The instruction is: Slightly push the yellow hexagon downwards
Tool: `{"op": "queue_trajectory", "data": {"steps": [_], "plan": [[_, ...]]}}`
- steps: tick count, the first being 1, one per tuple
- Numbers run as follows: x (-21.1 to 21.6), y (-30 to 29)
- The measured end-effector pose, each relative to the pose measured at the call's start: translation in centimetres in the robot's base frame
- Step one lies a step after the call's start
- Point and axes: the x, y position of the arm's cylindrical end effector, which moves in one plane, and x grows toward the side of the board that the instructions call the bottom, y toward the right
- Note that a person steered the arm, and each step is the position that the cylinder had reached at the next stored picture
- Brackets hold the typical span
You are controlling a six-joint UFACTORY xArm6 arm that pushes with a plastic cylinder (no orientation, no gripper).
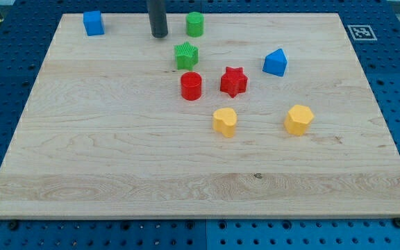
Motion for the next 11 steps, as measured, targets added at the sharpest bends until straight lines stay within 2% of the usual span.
{"op": "queue_trajectory", "data": {"steps": [3,6,8,10,11], "plan": [[3.0,8.2],[10.2,18.8],[16.8,24.5],[26.1,26.4],[26.9,26.3]]}}
